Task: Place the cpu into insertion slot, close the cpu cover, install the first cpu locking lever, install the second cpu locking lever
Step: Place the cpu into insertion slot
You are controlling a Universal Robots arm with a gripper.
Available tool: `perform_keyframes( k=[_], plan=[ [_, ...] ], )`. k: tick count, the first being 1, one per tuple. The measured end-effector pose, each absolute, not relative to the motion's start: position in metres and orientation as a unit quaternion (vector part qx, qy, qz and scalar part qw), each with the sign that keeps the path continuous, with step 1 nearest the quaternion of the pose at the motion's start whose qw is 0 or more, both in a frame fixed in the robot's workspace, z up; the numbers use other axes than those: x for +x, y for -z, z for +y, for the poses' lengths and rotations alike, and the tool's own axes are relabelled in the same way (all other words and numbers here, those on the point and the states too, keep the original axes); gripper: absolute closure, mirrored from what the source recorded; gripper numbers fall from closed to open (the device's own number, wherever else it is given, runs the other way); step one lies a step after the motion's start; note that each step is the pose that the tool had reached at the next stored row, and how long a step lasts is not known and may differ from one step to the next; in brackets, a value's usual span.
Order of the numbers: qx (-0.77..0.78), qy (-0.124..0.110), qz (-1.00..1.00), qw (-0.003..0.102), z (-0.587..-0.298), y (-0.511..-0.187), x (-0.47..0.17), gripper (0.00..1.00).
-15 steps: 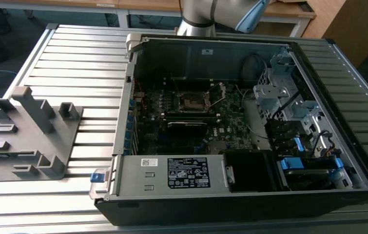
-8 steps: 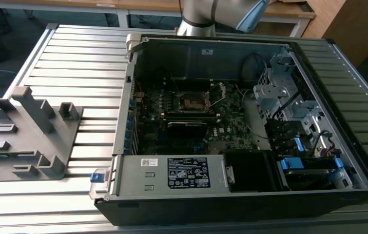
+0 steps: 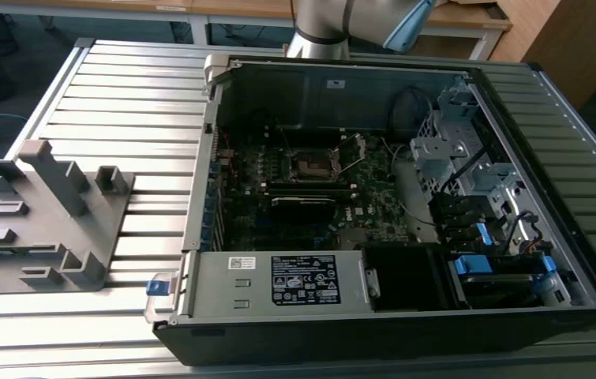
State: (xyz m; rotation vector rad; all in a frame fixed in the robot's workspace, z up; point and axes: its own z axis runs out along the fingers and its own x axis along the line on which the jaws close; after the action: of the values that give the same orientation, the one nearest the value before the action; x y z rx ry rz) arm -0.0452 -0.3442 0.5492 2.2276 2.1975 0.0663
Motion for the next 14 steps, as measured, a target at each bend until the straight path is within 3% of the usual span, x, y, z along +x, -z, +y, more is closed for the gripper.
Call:
perform_keyframes(
  k=[14],
  plan=[
    [0.712,-0.02,0.702,0.006,-0.345,-0.534,-0.045,0.46]
  ],
)
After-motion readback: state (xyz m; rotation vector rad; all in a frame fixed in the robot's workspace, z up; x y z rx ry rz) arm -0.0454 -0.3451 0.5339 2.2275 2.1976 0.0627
